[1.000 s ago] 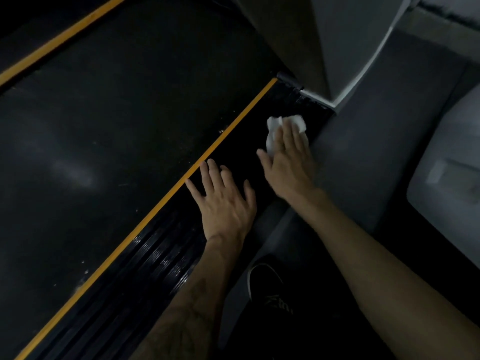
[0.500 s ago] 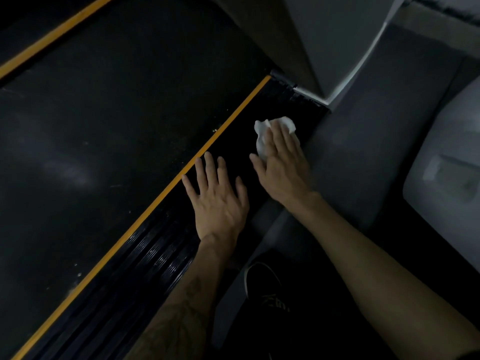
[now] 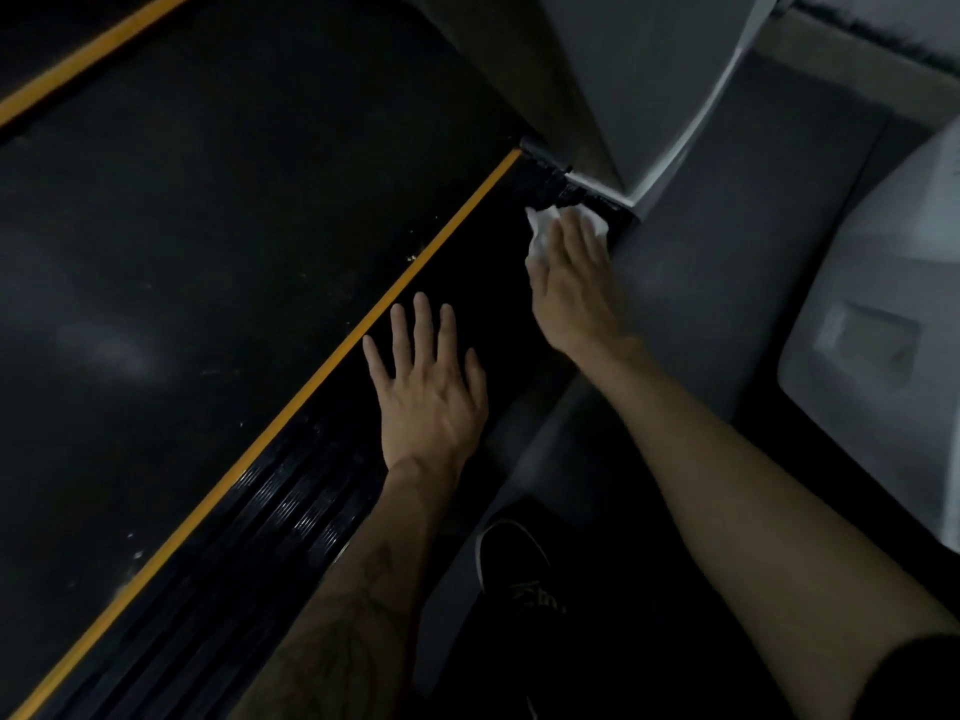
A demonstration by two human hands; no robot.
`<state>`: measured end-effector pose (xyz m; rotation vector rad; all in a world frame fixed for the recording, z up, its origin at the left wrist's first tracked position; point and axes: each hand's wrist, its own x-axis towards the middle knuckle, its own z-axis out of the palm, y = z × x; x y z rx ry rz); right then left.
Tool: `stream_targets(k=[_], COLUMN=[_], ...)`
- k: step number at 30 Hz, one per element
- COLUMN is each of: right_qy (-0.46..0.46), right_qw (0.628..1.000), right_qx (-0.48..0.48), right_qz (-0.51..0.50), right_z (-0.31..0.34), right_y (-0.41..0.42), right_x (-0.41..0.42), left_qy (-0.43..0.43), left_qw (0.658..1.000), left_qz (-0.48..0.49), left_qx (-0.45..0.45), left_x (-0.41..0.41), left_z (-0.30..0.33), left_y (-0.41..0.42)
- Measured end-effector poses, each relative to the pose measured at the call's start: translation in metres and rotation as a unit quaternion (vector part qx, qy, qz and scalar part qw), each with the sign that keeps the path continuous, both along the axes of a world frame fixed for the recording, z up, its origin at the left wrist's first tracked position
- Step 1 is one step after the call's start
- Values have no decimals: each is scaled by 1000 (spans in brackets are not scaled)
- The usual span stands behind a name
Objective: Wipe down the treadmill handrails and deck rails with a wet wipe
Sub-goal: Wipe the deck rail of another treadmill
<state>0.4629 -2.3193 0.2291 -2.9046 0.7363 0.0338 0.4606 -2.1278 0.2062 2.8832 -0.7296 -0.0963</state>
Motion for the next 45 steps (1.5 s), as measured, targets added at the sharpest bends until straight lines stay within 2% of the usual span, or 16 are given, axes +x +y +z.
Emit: stream_targets(k=[6, 13, 17, 19, 25, 30, 35, 40, 45], right_qy=[-75, -51, -98, -99, -60, -80, -58, -81, -54], right_qw=[997, 998, 995, 995, 997, 997, 997, 996, 997], right_qx=[17, 14, 19, 17, 39, 25, 38, 24, 39], right_qz=[31, -24, 19, 26, -38, 6, -40, 10, -30], right_z=[-8, -4, -15, -19, -6, -12, 1, -10, -2], right_y=[48, -5, 21, 17, -16, -6, -23, -5, -27], right_x=[-44, -1, -33, -37, 6, -24, 0, -25, 2], left_qy=[2, -3, -1, -5, -14, -19, -16, -20, -23], left_qw=[1000, 1000, 999, 999, 999, 999, 999, 999, 999], left_qz=[25, 31, 31, 31, 30, 28, 31, 30, 32], left_qx=[1, -6, -7, -7, -17, -14, -22, -17, -24], left_x=[0, 1, 3, 3, 4, 4, 3, 4, 5], left_z=[5, 3, 2, 1, 0, -1, 0, 0, -1], left_y=[-9, -13, -13, -13, -13, -13, -13, -13, -14])
